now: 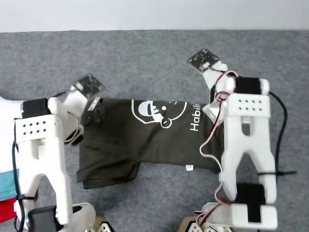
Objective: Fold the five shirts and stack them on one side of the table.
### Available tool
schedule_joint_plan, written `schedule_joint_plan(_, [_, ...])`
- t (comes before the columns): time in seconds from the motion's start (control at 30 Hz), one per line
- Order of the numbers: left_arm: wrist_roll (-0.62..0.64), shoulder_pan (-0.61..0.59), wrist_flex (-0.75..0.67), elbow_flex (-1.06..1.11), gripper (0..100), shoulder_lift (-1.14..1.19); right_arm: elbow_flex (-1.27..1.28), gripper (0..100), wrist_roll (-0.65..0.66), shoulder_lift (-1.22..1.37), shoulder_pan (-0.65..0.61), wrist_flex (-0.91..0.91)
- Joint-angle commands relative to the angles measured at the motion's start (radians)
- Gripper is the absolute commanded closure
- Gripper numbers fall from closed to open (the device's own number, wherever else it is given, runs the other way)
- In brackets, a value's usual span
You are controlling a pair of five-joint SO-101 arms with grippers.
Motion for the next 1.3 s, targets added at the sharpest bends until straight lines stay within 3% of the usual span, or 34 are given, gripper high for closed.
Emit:
schedule_joint_plan(0.0, [0.204,0.038,-0.176,-0.033,89,-0.021,-0.009,90.6,-0.141,0.067,-0.010,-0.124])
schedule_joint_plan(0.1, [0.321,0.097,-0.265,-0.036,92,0.018,-0.009,97.8,-0.235,0.127,-0.012,-0.216])
schedule_joint_plan(0.23, [0.342,0.160,-0.345,-0.041,100,0.155,-0.009,98.8,-0.298,0.174,-0.016,-0.252])
schedule_joint_plan(0.4, [0.345,0.166,-0.430,-0.085,99,0.328,-0.008,98.8,-0.295,0.214,-0.054,-0.255])
schedule_joint_plan(0.67, [0.347,0.167,-0.439,-0.378,99,0.672,-0.055,98.8,-0.259,0.400,-0.056,-0.305])
schedule_joint_plan(0.9, [0.342,0.130,-0.293,-0.719,99,0.996,-0.261,98.8,-0.259,0.575,-0.018,-0.306])
schedule_joint_plan(1.27, [0.341,0.040,-0.018,-1.273,99,1.274,-0.543,98.8,-0.259,0.687,-0.005,-0.252])
